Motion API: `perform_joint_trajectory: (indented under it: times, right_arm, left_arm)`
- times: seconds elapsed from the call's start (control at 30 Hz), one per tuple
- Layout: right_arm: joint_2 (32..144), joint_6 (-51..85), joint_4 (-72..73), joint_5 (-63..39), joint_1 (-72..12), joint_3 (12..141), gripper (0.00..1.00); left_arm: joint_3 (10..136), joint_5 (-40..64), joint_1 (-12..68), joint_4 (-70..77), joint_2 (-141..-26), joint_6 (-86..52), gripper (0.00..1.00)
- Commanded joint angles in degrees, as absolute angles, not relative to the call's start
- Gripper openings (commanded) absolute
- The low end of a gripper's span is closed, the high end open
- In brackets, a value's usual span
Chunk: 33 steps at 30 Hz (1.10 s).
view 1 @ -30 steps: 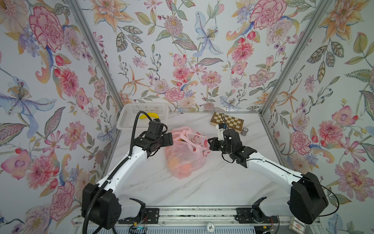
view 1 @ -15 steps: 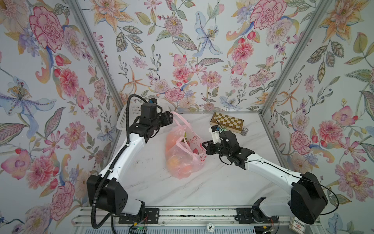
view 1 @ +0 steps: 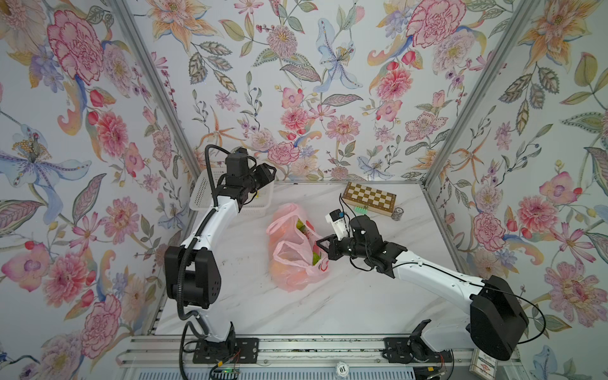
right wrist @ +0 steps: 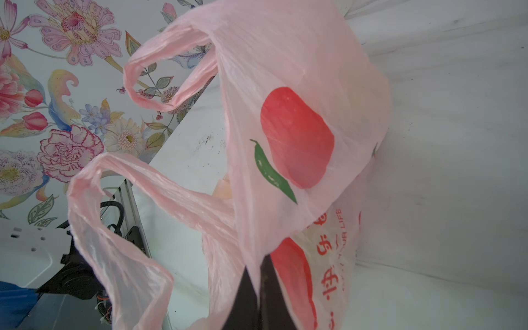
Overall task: Untie the knot of the plastic bag and take out the fruit
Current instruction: Open the plastic bag at the center of the table.
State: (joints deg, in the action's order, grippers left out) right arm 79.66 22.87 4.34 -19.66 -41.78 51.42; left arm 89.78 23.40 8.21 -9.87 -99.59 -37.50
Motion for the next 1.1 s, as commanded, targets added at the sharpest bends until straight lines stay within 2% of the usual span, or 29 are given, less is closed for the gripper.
perform_joint_trajectory:
  times: [0.0, 0.1, 0.2, 0.3, 0.43, 0.57, 0.67, 0.83, 1.07]
  right_arm:
    - [79.23, 24.26, 6.24, -15.89, -41.92, 53.04, 0.02]
    - [79.58, 24.52, 6.72, -14.00, -41.86, 53.18, 0.02]
    - [80.23, 24.68, 7.54, -12.94, -41.59, 53.31, 0.02]
    - [80.94, 25.11, 8.17, -12.37, -41.30, 53.33, 0.02]
    - [81.64, 24.96, 7.81, -12.17, -41.22, 53.82, 0.02]
    - [81.74, 25.24, 8.15, -12.61, -41.30, 53.40, 0.02]
    - [81.31, 25.73, 8.52, -12.74, -41.31, 52.82, 0.02]
    - [79.60, 25.70, 8.53, -12.58, -41.45, 51.65, 0.02]
    - [78.07, 25.96, 8.55, -12.08, -41.48, 50.46, 0.01]
  left_arm:
    - [84.18, 20.31, 8.44, -9.64, -90.91, -37.36, 0.57]
    - [76.11, 15.64, 9.84, -11.82, -80.22, -36.17, 0.58]
    - [71.41, 8.26, 14.85, -17.73, -71.65, -33.42, 0.57]
    - [69.77, 1.38, 21.71, -24.25, -66.46, -32.26, 0.53]
    - [70.01, -2.32, 30.45, -28.66, -63.55, -32.94, 0.46]
    - [73.58, -2.16, 37.92, -30.38, -66.90, -32.03, 0.43]
    - [75.69, 0.13, 40.45, -30.60, -71.97, -30.76, 0.41]
    - [77.96, 3.84, 40.74, -30.44, -80.58, -27.41, 0.35]
    - [77.38, 0.94, 39.04, -30.24, -87.19, -25.20, 0.35]
